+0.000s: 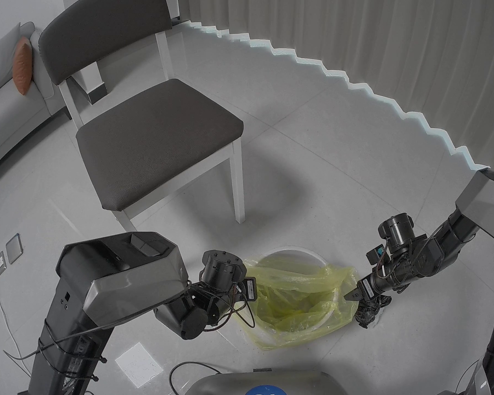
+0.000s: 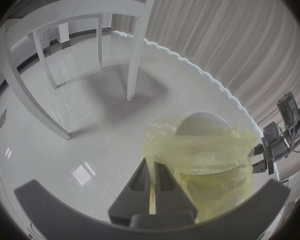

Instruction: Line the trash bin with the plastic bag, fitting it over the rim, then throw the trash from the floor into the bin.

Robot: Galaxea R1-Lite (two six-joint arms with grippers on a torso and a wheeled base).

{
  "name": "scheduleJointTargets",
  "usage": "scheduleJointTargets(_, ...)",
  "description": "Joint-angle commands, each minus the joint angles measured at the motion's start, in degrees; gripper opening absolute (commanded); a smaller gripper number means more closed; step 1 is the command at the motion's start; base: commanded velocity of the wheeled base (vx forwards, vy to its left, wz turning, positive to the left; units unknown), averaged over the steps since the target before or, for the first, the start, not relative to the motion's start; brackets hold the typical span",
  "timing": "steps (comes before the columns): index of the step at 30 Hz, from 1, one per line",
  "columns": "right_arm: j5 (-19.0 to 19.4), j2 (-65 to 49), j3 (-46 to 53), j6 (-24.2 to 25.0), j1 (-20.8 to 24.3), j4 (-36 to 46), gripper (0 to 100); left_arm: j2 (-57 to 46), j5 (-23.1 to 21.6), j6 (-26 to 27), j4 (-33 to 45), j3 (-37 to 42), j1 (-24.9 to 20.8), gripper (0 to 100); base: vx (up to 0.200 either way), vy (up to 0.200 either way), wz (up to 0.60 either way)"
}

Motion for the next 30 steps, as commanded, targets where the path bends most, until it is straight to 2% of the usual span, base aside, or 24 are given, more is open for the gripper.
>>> scheduleJointTargets(1,0.0,-5.5,1.7,0.1,2.8,0.0,100,2.1,0.0,0.0,0.0,-1.1,0.1,0,0.0,0.0,0.0)
scheduleJointTargets(3,0.0,-5.5,1.8,0.1,3.0,-0.1,100,2.2,0.0,0.0,0.0,-1.2,0.1,0,0.0,0.0,0.0)
scheduleJointTargets(5,-0.4,-6.5,2.1,0.4,6.6,-0.5,100,2.7,0.0,0.0,0.0,-2.1,0.1,0,0.0,0.0,0.0)
scheduleJointTargets(15,-1.0,-6.9,0.0,0.3,13.7,-0.8,100,2.7,-0.1,0.0,0.0,-2.1,0.5,0,0.0,0.0,0.0)
scheduleJointTargets(16,-1.0,-6.9,-0.3,0.3,14.1,-0.8,100,2.7,-0.1,0.0,-0.1,-2.1,0.4,100,0.0,0.0,0.0)
scheduleJointTargets(24,-1.5,-4.8,-2.0,-0.8,16.4,-3.8,100,2.3,0.0,0.1,-0.6,-1.0,0.4,100,0.0,0.0,0.0)
scheduleJointTargets(30,-1.5,-4.0,-1.7,-3.7,16.7,-6.1,100,0.8,0.0,0.3,-4.2,1.5,0.2,100,0.0,0.0,0.0)
